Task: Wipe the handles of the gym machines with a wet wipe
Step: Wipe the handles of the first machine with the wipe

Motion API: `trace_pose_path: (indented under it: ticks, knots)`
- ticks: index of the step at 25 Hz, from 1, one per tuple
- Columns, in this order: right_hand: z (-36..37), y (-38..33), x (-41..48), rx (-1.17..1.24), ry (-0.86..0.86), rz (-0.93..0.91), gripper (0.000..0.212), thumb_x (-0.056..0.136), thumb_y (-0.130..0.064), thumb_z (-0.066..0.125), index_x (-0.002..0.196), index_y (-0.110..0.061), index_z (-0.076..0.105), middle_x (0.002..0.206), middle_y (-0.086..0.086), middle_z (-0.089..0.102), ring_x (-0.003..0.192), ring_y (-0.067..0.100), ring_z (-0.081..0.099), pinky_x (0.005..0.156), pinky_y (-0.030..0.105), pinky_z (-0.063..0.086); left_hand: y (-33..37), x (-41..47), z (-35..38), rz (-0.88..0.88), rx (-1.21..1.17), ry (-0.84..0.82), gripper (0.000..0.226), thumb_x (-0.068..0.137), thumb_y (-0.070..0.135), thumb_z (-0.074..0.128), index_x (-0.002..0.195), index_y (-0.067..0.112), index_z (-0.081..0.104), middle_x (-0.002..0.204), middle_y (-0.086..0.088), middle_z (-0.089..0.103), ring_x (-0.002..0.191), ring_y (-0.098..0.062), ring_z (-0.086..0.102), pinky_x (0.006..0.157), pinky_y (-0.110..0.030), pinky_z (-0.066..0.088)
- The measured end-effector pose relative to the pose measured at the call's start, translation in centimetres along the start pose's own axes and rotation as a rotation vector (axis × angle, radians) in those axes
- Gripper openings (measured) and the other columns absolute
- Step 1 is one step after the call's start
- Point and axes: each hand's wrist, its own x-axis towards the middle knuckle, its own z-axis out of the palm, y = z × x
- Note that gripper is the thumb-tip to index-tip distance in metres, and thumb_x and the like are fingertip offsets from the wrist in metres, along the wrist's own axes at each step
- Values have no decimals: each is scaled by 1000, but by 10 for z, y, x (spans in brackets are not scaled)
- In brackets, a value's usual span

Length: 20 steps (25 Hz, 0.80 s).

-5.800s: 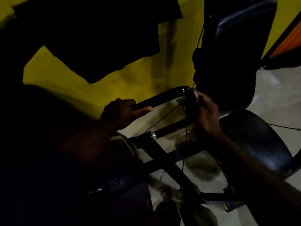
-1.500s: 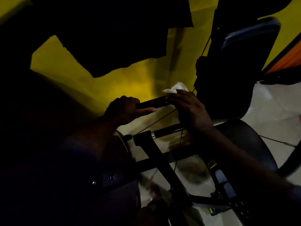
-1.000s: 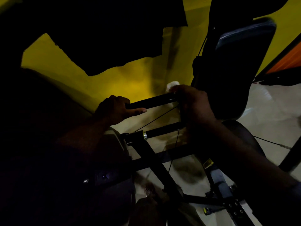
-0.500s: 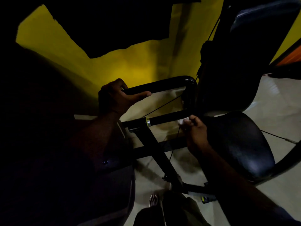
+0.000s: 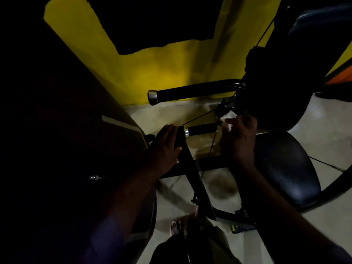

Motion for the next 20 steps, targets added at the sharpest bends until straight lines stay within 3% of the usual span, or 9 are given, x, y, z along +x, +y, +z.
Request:
trace_pose_path:
  ticks: [3,6,8,10,12,14,16,18,20]
  knots:
    - [41,-27,-12,-19,-204,-123,32,85,-13,51,105,-3,74,110,21,61,96,25,58,86,30,51,5,2,3,78,143,46,72,76,1,87,139,-10,55,141,-30,58,130,-49,57,103,-64,50]
    - [45,-38,-22,-29,-387,-430,44,91,-24,43,111,-2,75,98,23,63,89,24,56,85,37,51,0,15,-8,143,241,-3,69,68,-8,86,132,-11,61,132,-32,63,119,-51,64,100,-61,50]
    - [23,-8,0,-135,-328,-342,39,90,-7,53,125,-5,70,109,24,60,95,37,61,82,43,57,7,18,-20,124,264,-38,68,69,-8,82,133,-10,61,132,-31,64,120,-48,64,103,-52,52]
    - [8,22,7,-245,-148,-104,50,83,5,61,133,-6,63,113,22,54,96,39,59,79,35,54,12,19,-19,186,348,-53,63,51,-5,85,112,-9,71,106,-27,73,91,-44,74,76,-47,62]
    - [29,3,-9,-202,-113,8,47,90,-4,50,136,-6,57,117,21,51,100,37,57,83,33,49,16,24,-19,188,418,-96,55,46,-5,85,99,-6,72,89,-21,71,73,-43,71,60,-44,62]
    - [47,-24,-25,-117,-293,-138,44,98,-21,35,133,-6,58,116,21,56,101,38,59,89,40,49,21,31,-26,88,378,-184,47,58,-4,86,102,-4,69,93,-22,69,81,-46,68,66,-51,61]
    - [34,-8,-12,-38,-357,-310,39,100,-32,36,117,-17,68,104,15,63,91,32,62,87,47,53,25,34,-31,22,374,-233,36,78,2,76,112,0,65,108,-21,66,100,-47,63,81,-55,56]
    - [6,20,14,-94,-224,-152,20,102,-39,46,104,-34,66,103,8,64,94,29,63,94,51,54,34,39,-35,-20,426,-265,34,86,5,69,119,3,63,116,-18,64,109,-44,60,86,-51,53]
    - [2,32,8,13,-224,11,22,104,-31,51,120,-26,65,113,8,58,102,31,60,92,36,50,46,38,-38,-33,482,-287,34,79,3,75,111,2,65,104,-19,67,98,-44,64,74,-49,54]
